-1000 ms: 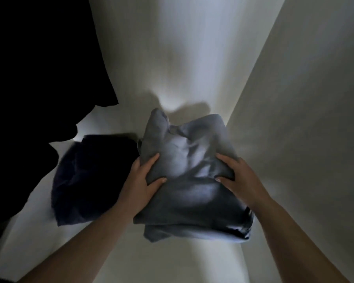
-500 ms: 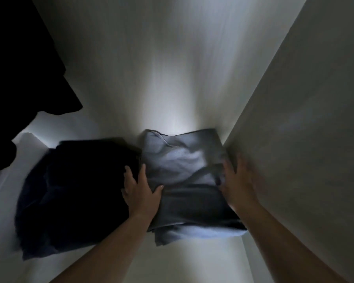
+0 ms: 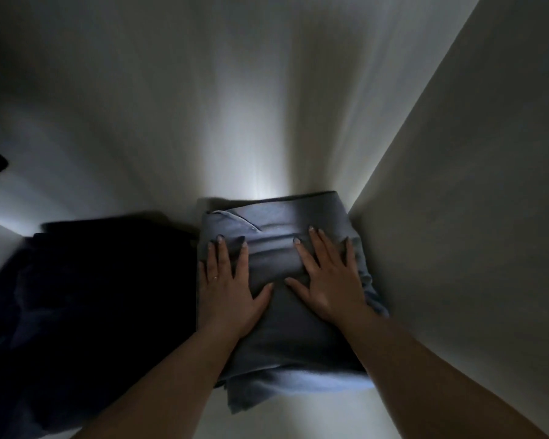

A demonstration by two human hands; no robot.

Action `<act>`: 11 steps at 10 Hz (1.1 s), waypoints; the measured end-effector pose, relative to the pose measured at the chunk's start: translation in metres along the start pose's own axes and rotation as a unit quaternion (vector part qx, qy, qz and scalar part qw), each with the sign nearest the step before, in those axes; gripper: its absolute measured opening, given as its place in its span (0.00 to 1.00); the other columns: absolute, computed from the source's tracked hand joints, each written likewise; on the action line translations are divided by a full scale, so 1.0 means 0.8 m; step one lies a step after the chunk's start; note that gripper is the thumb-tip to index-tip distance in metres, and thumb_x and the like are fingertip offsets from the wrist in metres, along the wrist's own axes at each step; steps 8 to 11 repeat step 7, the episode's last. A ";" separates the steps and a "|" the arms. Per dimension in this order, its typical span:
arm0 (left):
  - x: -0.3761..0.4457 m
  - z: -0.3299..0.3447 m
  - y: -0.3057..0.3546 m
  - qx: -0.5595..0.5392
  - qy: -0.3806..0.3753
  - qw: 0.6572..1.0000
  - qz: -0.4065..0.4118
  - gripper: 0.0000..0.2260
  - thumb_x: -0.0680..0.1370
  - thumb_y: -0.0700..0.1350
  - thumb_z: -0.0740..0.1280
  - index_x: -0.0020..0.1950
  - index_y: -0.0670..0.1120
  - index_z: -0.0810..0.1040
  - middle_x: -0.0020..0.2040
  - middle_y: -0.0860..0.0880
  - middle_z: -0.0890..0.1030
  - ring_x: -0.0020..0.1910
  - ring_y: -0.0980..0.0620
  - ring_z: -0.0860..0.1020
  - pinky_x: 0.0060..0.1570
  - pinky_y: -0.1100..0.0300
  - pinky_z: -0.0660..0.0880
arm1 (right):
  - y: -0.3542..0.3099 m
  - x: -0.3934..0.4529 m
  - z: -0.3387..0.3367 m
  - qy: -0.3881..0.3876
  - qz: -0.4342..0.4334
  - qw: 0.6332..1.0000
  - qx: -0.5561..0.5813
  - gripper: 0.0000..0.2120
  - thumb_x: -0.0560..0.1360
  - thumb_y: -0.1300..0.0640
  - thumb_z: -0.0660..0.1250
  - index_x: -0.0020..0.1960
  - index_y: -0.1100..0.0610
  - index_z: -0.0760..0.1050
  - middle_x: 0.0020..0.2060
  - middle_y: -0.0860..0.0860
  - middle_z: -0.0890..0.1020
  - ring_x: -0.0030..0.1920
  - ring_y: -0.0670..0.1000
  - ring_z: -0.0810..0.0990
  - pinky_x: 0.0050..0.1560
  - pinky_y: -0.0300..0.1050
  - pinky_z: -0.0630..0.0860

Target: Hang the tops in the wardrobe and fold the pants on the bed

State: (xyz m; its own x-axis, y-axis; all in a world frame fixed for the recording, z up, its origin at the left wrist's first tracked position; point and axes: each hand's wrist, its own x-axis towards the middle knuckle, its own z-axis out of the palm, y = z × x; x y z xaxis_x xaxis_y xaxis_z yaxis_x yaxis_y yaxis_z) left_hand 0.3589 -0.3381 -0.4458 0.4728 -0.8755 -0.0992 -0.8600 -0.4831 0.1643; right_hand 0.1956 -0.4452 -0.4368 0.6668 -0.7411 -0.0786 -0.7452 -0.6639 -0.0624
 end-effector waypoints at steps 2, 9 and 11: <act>0.031 0.030 -0.012 -0.055 -0.034 0.998 -0.018 0.44 0.70 0.72 0.54 0.77 0.54 0.36 0.76 0.44 0.30 0.75 0.45 0.32 0.73 0.51 0.37 | 0.009 0.033 0.044 0.014 0.029 0.998 0.047 0.37 0.73 0.29 0.44 0.77 0.45 0.46 0.78 0.49 0.51 0.77 0.48 0.49 0.71 0.64 0.45; 0.048 -0.037 -0.014 -0.152 -0.058 0.987 0.002 0.30 0.74 0.56 0.68 0.73 0.48 0.66 0.75 0.39 0.61 0.74 0.41 0.60 0.70 0.52 0.60 | -0.021 0.051 -0.013 -0.067 0.056 0.993 0.086 0.32 0.75 0.40 0.62 0.75 0.50 0.58 0.74 0.54 0.60 0.74 0.55 0.59 0.70 0.55 0.62; 0.048 -0.037 -0.014 -0.152 -0.058 0.987 0.002 0.30 0.74 0.56 0.68 0.73 0.48 0.66 0.75 0.39 0.61 0.74 0.41 0.60 0.70 0.52 0.60 | -0.021 0.051 -0.013 -0.067 0.056 0.993 0.086 0.32 0.75 0.40 0.62 0.75 0.50 0.58 0.74 0.54 0.60 0.74 0.55 0.59 0.70 0.55 0.62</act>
